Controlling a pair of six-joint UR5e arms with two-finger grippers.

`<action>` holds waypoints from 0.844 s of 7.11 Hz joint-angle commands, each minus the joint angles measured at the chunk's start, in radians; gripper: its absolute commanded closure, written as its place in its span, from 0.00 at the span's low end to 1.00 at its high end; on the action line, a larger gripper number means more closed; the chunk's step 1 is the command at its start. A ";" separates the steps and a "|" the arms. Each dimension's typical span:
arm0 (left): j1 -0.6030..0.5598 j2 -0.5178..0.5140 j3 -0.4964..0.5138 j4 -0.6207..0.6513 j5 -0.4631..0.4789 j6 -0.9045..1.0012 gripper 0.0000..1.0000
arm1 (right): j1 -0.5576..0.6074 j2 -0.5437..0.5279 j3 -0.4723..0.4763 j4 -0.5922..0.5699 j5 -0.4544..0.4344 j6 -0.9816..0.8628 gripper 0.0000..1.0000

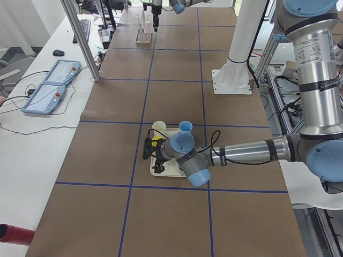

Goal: Transfer IKEA cup to right arm and place on rack

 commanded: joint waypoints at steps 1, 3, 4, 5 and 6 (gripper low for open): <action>0.040 0.128 -0.031 0.003 -0.002 0.023 0.00 | -0.008 0.003 0.002 0.002 0.002 0.001 0.01; 0.106 0.163 -0.031 0.007 -0.002 0.020 0.00 | -0.020 0.010 -0.003 0.002 0.001 0.001 0.01; 0.153 0.153 -0.020 0.017 0.000 0.014 0.00 | -0.022 0.013 -0.003 0.002 0.001 0.001 0.01; 0.189 0.134 -0.012 0.036 0.006 0.008 0.00 | -0.028 0.013 -0.004 0.002 -0.001 0.000 0.01; 0.212 0.107 0.011 0.049 0.006 0.008 0.02 | -0.031 0.013 -0.006 0.002 -0.003 0.000 0.01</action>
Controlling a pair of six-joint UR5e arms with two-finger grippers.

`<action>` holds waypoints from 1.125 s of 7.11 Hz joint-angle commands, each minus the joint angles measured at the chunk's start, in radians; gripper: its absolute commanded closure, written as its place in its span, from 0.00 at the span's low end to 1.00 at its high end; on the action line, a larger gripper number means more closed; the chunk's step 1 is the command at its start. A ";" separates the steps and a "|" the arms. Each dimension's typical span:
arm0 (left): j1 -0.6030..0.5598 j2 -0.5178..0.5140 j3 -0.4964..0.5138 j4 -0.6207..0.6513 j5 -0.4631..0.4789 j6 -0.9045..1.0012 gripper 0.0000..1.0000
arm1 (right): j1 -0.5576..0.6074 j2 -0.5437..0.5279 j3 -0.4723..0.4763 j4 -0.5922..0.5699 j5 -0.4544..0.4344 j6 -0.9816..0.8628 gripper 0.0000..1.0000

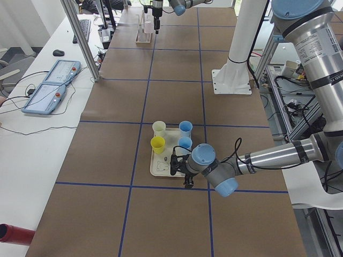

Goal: Transfer IKEA cup to right arm and place on rack

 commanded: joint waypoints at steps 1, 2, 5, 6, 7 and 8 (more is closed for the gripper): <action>0.037 -0.050 0.047 0.017 0.002 -0.003 0.37 | -0.005 0.001 -0.002 0.000 -0.002 -0.001 0.01; 0.037 -0.052 0.050 0.017 0.002 0.000 0.99 | -0.011 0.001 -0.002 0.000 -0.002 -0.001 0.01; 0.022 -0.044 -0.008 0.015 -0.103 -0.001 1.00 | -0.014 0.002 -0.015 0.000 -0.003 -0.001 0.01; -0.066 -0.044 -0.011 0.012 -0.195 0.005 1.00 | -0.014 0.004 -0.015 0.000 -0.003 -0.001 0.01; -0.196 -0.044 -0.025 0.012 -0.251 0.006 1.00 | -0.014 0.005 -0.015 0.000 -0.003 -0.001 0.01; -0.293 -0.058 -0.045 0.017 -0.298 0.005 1.00 | -0.017 0.008 -0.017 0.000 -0.005 -0.001 0.01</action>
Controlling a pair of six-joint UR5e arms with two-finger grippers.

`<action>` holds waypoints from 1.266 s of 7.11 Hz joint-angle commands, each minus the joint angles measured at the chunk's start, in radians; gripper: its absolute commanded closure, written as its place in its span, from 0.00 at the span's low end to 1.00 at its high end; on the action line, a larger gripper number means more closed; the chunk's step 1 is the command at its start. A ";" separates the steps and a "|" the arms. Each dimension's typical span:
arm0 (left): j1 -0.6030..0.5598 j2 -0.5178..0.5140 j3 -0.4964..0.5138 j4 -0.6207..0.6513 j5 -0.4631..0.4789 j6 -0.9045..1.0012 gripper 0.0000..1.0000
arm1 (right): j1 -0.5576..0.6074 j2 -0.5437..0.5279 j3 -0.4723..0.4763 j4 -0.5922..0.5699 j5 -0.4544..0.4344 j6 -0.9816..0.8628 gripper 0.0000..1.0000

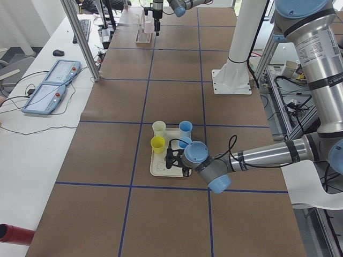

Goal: Transfer IKEA cup to right arm and place on rack

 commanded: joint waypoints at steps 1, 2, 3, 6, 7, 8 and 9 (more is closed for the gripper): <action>-0.139 -0.045 -0.028 0.003 -0.076 -0.001 1.00 | -0.002 0.026 -0.001 0.000 -0.003 0.000 0.01; -0.139 -0.114 -0.030 0.012 -0.099 -0.064 1.00 | -0.002 0.035 -0.001 0.000 -0.009 0.002 0.02; -0.139 -0.205 -0.033 0.008 -0.110 -0.198 1.00 | -0.002 0.046 0.000 0.000 -0.009 0.012 0.02; -0.011 -0.532 -0.031 0.011 -0.096 -0.716 1.00 | -0.066 0.101 -0.015 0.271 -0.030 0.452 0.02; 0.079 -0.630 -0.037 0.009 -0.045 -0.860 1.00 | -0.083 0.101 -0.023 0.434 -0.068 0.653 0.02; 0.186 -0.718 -0.038 0.002 0.052 -0.994 1.00 | -0.095 0.101 -0.027 0.583 -0.105 0.821 0.02; 0.295 -0.798 -0.041 -0.001 0.147 -1.120 1.00 | -0.109 0.103 -0.027 0.712 -0.121 0.951 0.02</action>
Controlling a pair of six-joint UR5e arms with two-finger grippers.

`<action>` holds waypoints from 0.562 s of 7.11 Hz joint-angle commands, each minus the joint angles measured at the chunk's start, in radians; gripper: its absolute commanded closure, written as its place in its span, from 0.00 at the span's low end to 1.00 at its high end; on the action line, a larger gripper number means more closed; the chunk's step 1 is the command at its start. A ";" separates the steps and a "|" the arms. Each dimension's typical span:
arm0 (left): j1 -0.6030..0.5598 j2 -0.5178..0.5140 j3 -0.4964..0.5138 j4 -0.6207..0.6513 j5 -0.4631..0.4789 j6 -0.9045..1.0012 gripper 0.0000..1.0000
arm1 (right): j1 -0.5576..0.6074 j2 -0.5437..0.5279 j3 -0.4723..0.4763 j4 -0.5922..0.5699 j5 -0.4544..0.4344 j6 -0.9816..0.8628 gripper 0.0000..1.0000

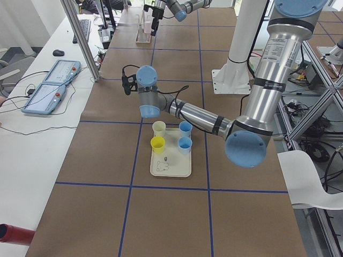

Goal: Transfer IKEA cup to right arm and place on rack

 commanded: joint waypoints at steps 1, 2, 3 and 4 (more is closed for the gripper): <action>0.202 -0.176 -0.006 -0.009 0.172 -0.272 1.00 | -0.026 0.002 -0.004 0.305 -0.035 0.288 0.03; 0.250 -0.224 -0.013 -0.035 0.222 -0.375 1.00 | -0.042 0.002 -0.004 0.442 -0.053 0.369 0.03; 0.278 -0.257 -0.015 -0.095 0.275 -0.482 1.00 | -0.067 0.002 -0.004 0.572 -0.097 0.425 0.03; 0.316 -0.258 -0.015 -0.183 0.317 -0.547 1.00 | -0.085 0.026 -0.003 0.656 -0.139 0.492 0.03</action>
